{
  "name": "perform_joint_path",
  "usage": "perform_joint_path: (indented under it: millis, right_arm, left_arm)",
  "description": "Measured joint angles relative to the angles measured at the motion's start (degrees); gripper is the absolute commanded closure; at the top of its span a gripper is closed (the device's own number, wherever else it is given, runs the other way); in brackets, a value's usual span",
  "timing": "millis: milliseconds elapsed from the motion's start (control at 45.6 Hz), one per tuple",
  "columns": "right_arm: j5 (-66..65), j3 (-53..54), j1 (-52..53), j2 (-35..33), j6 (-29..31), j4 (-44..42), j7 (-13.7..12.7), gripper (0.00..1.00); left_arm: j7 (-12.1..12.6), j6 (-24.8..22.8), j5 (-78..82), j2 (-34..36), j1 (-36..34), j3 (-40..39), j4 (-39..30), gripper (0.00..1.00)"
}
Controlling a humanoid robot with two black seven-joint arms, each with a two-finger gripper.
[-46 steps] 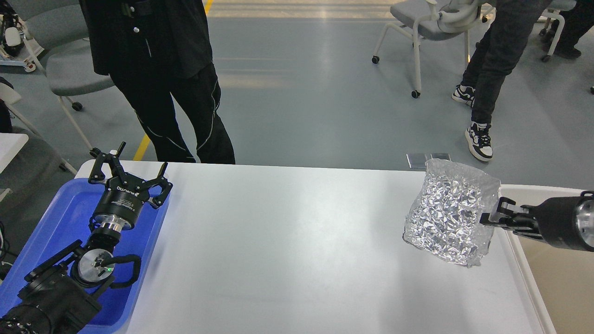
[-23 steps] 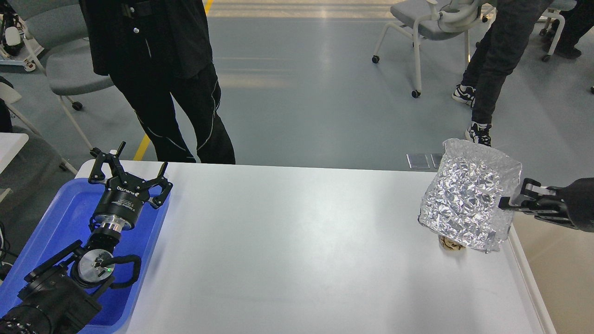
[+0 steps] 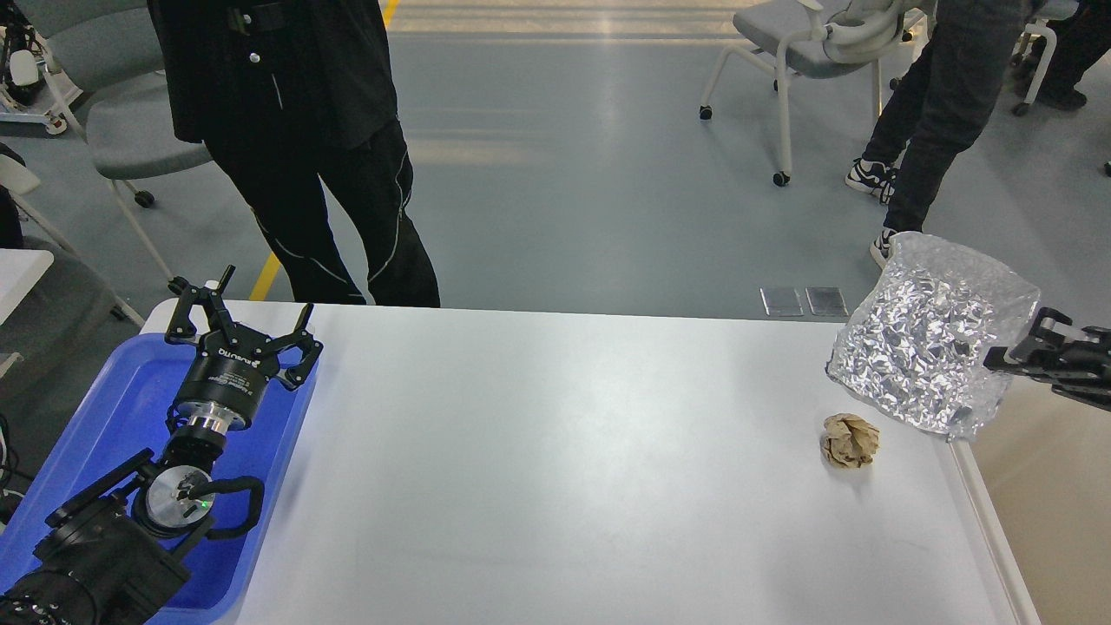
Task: Tidy desktop
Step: 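Lift the foil wrapper with the right gripper toward the white bin, then release the foil wrapper into the white bin with the right gripper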
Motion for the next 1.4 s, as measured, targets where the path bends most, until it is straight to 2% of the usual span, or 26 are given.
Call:
perform_joint_path:
  millis: [351,526,723,877,1403]
  right_arm:
    - [8.16,-0.76,-6.10,-3.35,-0.36,-8.37,7.68,1.00]
    - [15.07,-1.08,-12.06,-3.03,-0.43,-14.86,10.40,1.00]
    - [21.63,-1.38,-17.97,0.10,-0.50,-22.52,12.01,1.00]
    - [26.63,-1.39,-22.46,5.15,-0.55,-29.85,12.78,1.00]
    - [34.45,-0.42,-29.43,22.54,0.08,-55.47,13.42,1.00]
  left_arm:
    - [0.00,0.03,0.00,0.00,0.00,0.00,-0.01,0.00]
    - [0.00,0.03,-0.02,0.00,0.00,0.00,0.00,0.00]
    - [0.00,0.03,0.00,0.00,0.00,0.00,0.01,0.00]
    - [0.00,0.03,-0.01,0.00,0.00,0.00,0.01,0.00]
    - [0.00,0.03,-0.01,0.00,0.00,0.01,0.01,0.00]
